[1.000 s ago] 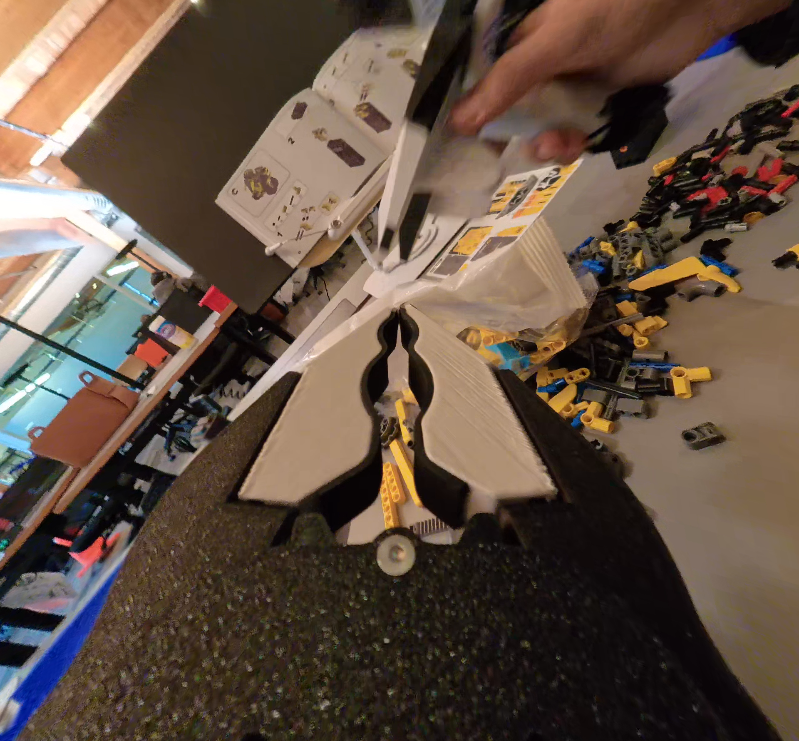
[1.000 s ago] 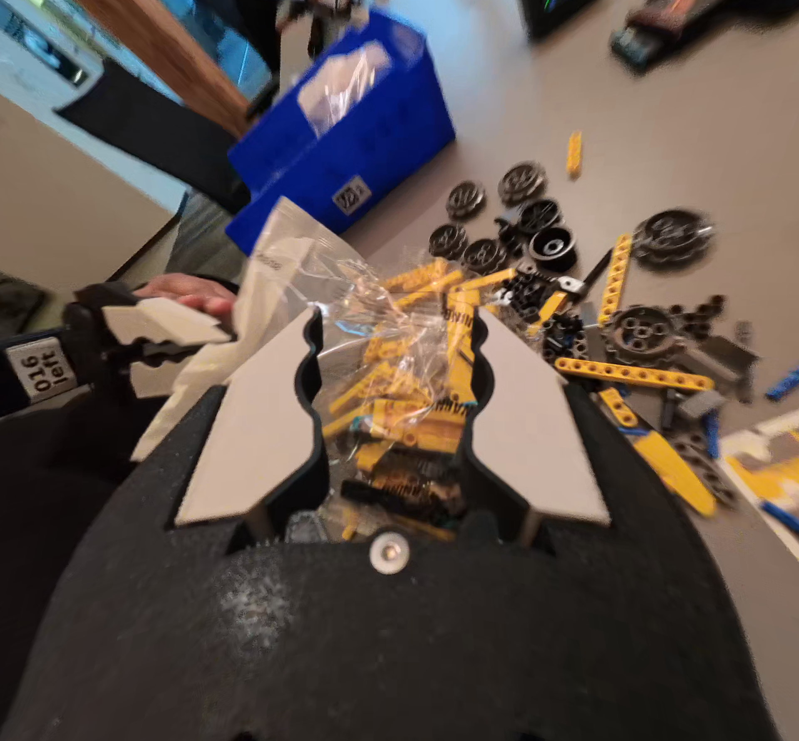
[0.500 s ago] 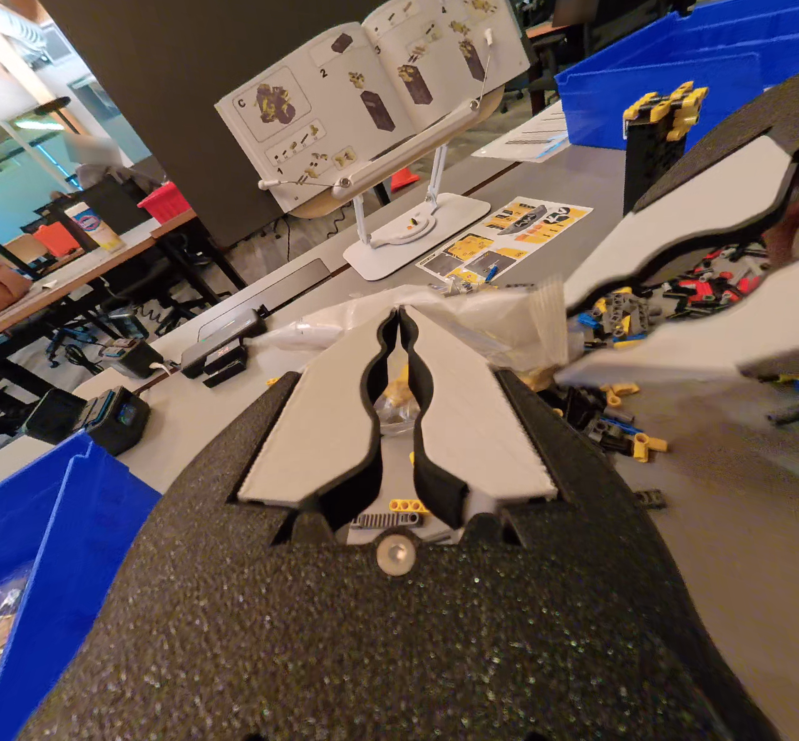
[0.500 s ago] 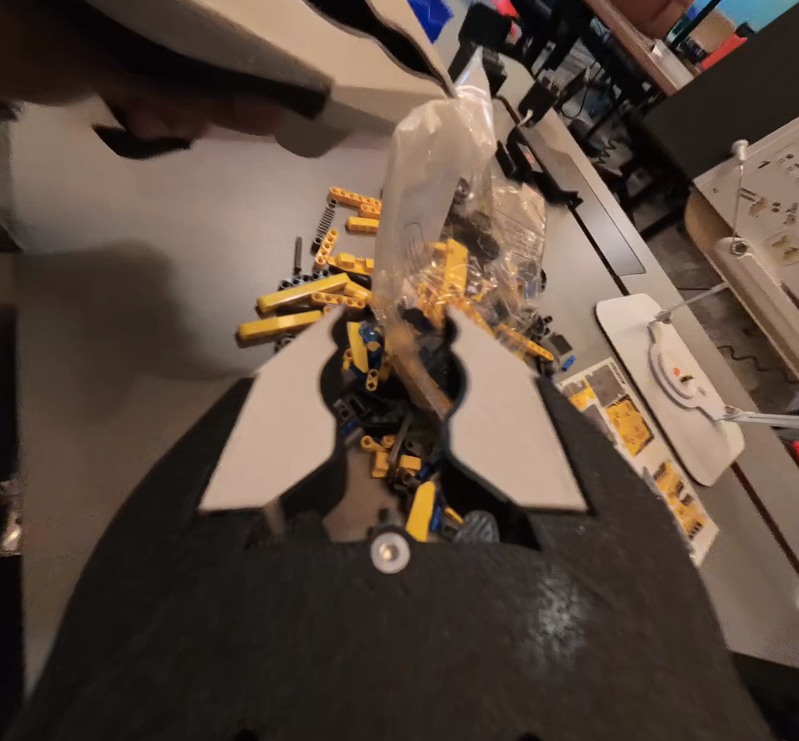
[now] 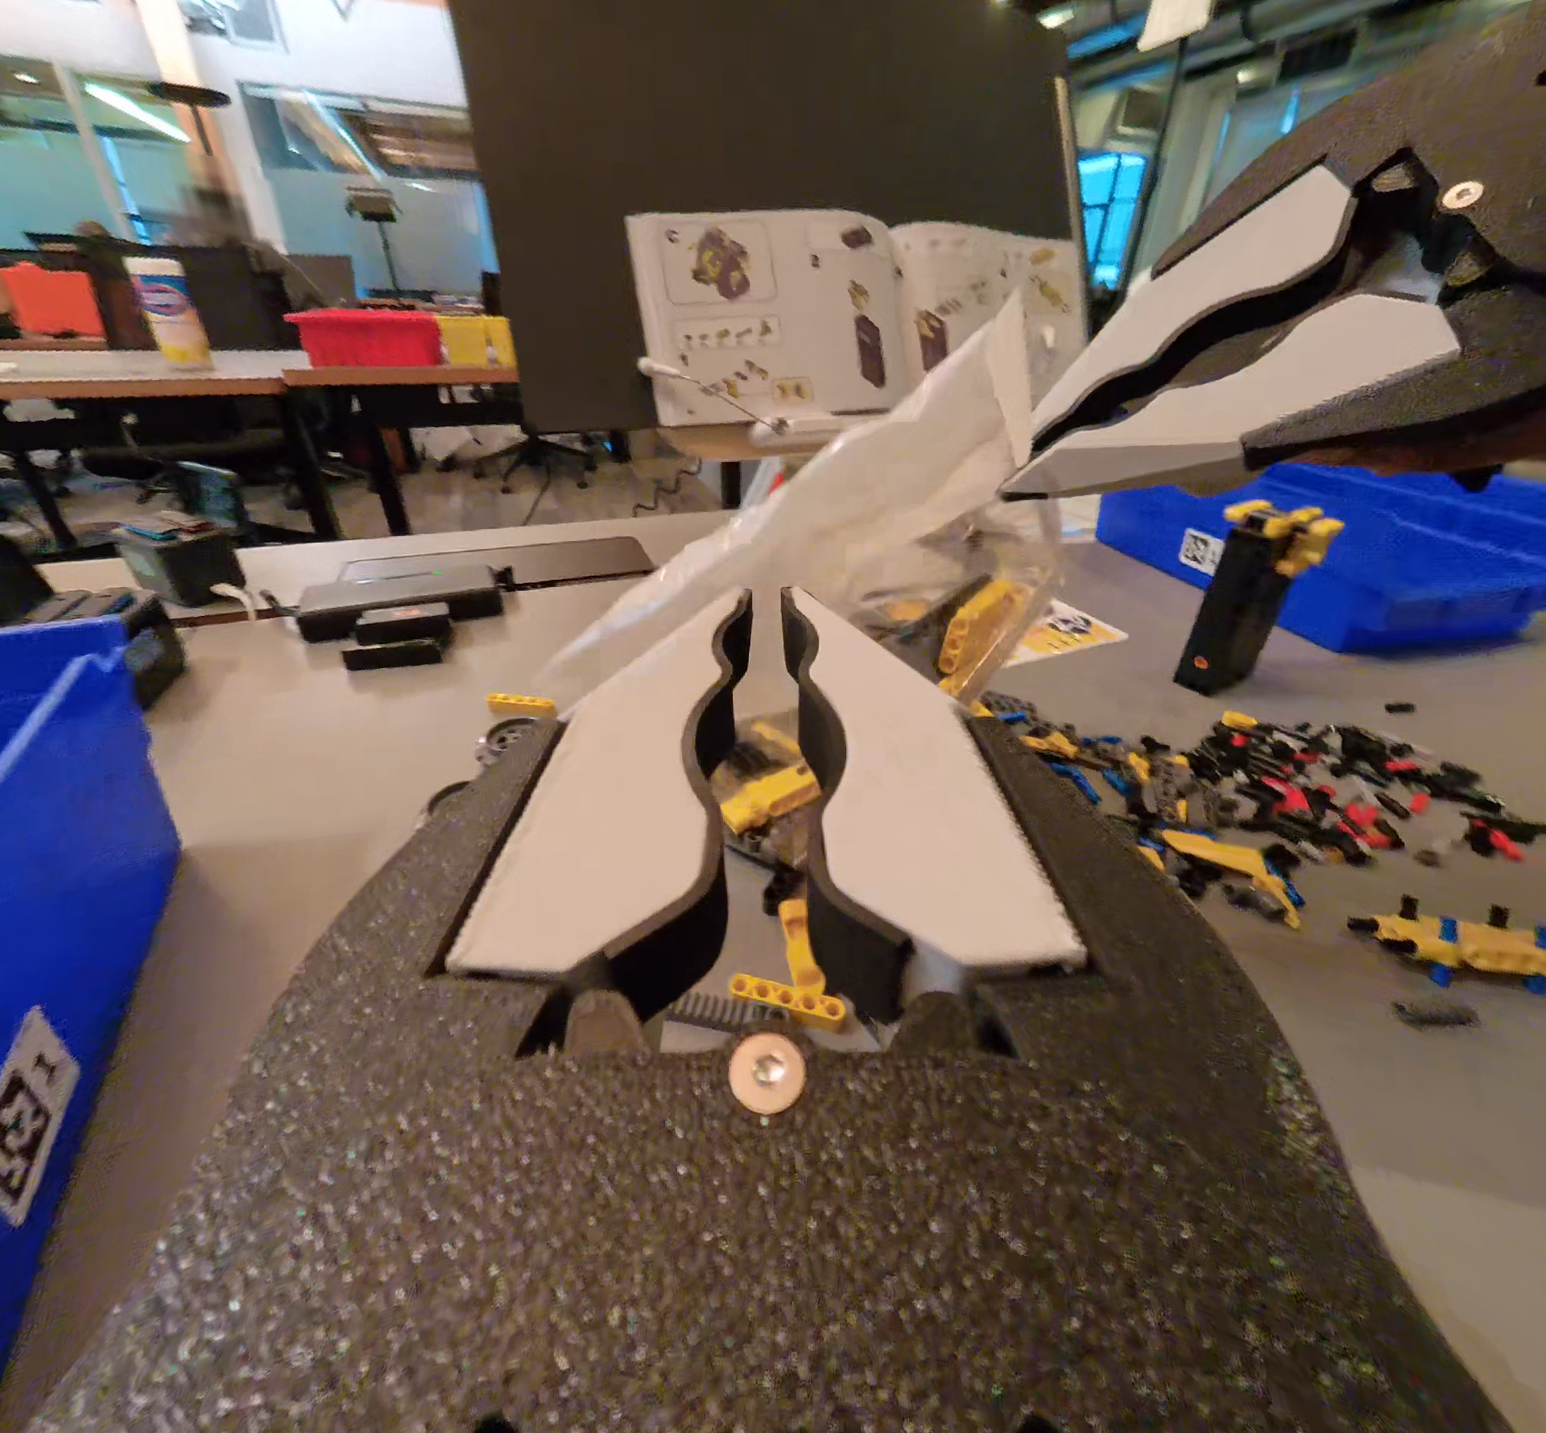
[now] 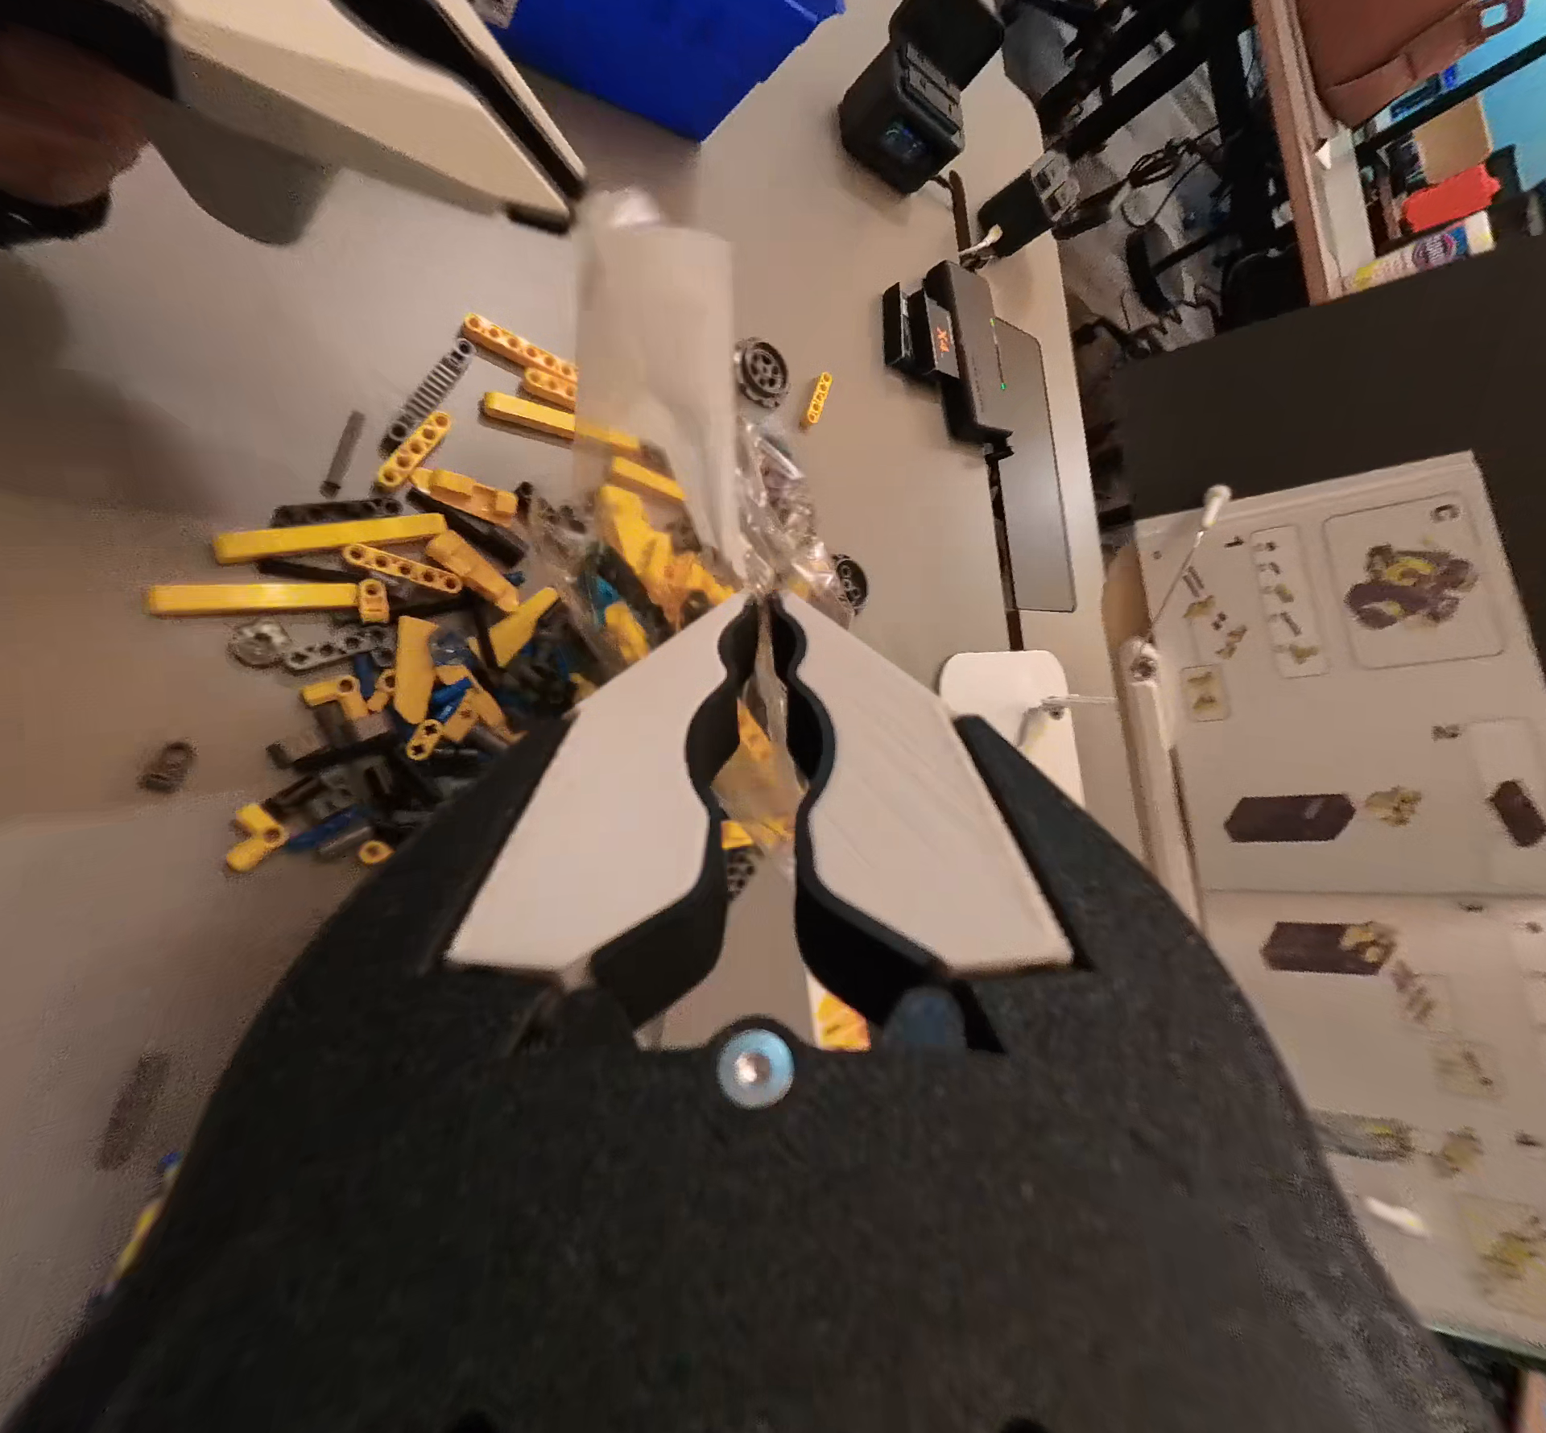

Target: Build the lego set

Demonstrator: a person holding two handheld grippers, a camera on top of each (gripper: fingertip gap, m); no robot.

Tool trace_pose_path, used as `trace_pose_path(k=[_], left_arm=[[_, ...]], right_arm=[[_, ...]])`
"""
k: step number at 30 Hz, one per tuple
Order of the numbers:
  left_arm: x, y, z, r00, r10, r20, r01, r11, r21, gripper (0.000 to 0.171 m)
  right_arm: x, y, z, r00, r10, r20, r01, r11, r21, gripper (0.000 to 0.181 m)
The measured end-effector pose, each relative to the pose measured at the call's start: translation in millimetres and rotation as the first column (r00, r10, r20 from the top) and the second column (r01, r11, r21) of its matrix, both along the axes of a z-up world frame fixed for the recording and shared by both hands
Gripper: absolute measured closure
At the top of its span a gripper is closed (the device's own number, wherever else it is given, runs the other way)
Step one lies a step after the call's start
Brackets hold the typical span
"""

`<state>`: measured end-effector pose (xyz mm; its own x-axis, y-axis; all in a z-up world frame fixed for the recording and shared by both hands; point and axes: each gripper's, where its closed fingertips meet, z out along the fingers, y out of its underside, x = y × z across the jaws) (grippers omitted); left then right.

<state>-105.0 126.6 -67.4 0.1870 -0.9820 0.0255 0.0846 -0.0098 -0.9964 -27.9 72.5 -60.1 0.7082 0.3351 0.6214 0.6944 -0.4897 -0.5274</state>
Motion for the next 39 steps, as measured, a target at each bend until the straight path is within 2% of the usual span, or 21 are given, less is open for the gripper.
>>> trace_pose_path(k=[3, 7, 14, 20, 35, 37, 39], left_arm=[[-5, 14, -3, 0.999, 0.04, 0.012, -0.04, 0.999, -0.015, 0.165], [-10, 29, -8, 0.997, 0.071, 0.026, -0.07, 0.997, -0.041, 0.164], [-9, 48, -25, 0.992, 0.127, -0.027, -0.129, 0.987, -0.099, 0.164], [-4, 51, -38, 0.988, 0.127, -0.088, -0.138, 0.981, -0.135, 0.164], [-4, 55, -40, 0.986, 0.137, -0.093, -0.15, 0.976, -0.158, 0.164], [-5, 55, -40, 0.987, 0.137, -0.09, -0.15, 0.975, -0.166, 0.164], [-6, 56, -39, 0.988, 0.133, -0.083, -0.146, 0.971, -0.188, 0.164]], right_arm=[[7, 7, 8, 0.998, 0.005, 0.063, -0.001, 0.998, -0.056, 0.179], [8, 8, 9, 0.996, 0.023, 0.081, -0.014, 0.994, -0.112, 0.179], [9, 6, 26, 0.989, 0.035, 0.144, -0.018, 0.993, -0.115, 0.18], [28, 6, 38, 0.974, -0.011, 0.228, 0.043, 0.99, -0.136, 0.18], [51, -9, 70, 0.942, -0.071, 0.327, 0.116, 0.986, -0.121, 0.179], [50, -10, 78, 0.951, -0.079, 0.299, 0.112, 0.989, -0.093, 0.18], [46, -11, 73, 0.969, -0.079, 0.232, 0.111, 0.986, -0.125, 0.18]])
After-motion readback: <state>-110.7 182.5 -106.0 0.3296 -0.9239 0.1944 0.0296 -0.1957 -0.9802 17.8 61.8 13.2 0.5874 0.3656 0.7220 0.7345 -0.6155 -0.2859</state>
